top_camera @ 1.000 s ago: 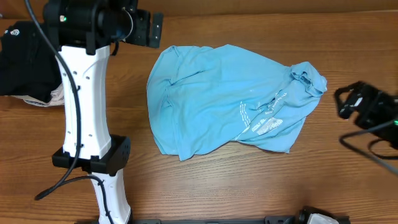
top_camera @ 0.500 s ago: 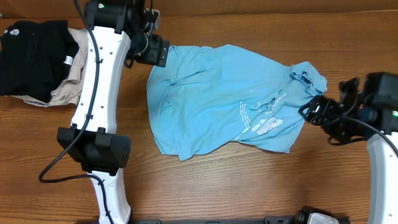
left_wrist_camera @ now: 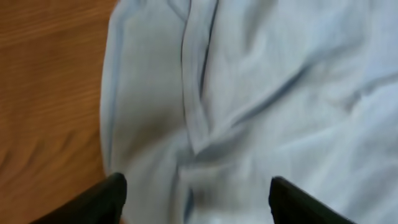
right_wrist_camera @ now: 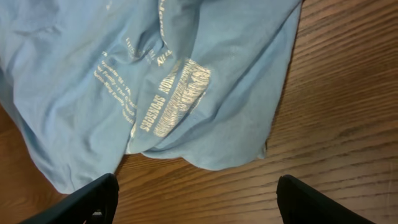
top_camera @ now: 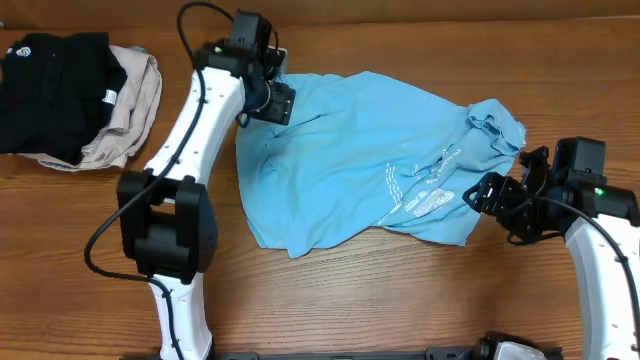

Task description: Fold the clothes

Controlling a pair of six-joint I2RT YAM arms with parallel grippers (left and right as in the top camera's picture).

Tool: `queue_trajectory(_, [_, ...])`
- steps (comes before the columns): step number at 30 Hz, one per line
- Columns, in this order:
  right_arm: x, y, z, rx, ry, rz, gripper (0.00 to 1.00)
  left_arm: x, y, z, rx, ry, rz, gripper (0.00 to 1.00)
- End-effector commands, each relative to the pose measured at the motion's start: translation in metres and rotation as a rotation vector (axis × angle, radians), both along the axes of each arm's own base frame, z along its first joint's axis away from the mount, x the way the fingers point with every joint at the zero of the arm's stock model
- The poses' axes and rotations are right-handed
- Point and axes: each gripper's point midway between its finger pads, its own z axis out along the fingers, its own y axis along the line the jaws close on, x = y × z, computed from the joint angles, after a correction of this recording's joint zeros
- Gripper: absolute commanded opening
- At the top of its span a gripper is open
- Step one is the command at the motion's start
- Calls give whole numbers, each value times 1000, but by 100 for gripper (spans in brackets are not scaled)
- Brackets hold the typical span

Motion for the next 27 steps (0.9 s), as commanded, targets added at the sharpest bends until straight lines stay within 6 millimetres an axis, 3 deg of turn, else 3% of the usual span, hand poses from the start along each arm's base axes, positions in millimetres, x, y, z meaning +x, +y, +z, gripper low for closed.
queue_trajectory(1, [2, -2, -1, -20, -12, 0, 85, 0, -12, -28, -44, 6, -22, 76])
queue_trajectory(6, [4, -3, 0, -22, -23, 0, 85, 8, -22, -52, -73, 2, -47, 72])
queue_trajectory(10, [4, -3, 0, -23, -22, 0, 85, 7, -30, -83, -59, 38, -77, 65])
queue_trajectory(15, [4, -3, 0, -22, -22, 0, 85, 3, -36, -110, -51, 76, -89, 50])
queue_trajectory(18, [4, -3, 0, -23, -22, 0, 85, 5, -36, -111, -50, 71, -89, 38])
queue_trajectory(22, [4, -3, 0, -23, -22, 0, 85, 12, -36, -104, -50, 46, -85, 31])
queue_trajectory(27, [4, -4, 0, -30, -20, -2, 85, 33, -34, -76, -29, -17, -72, 27])
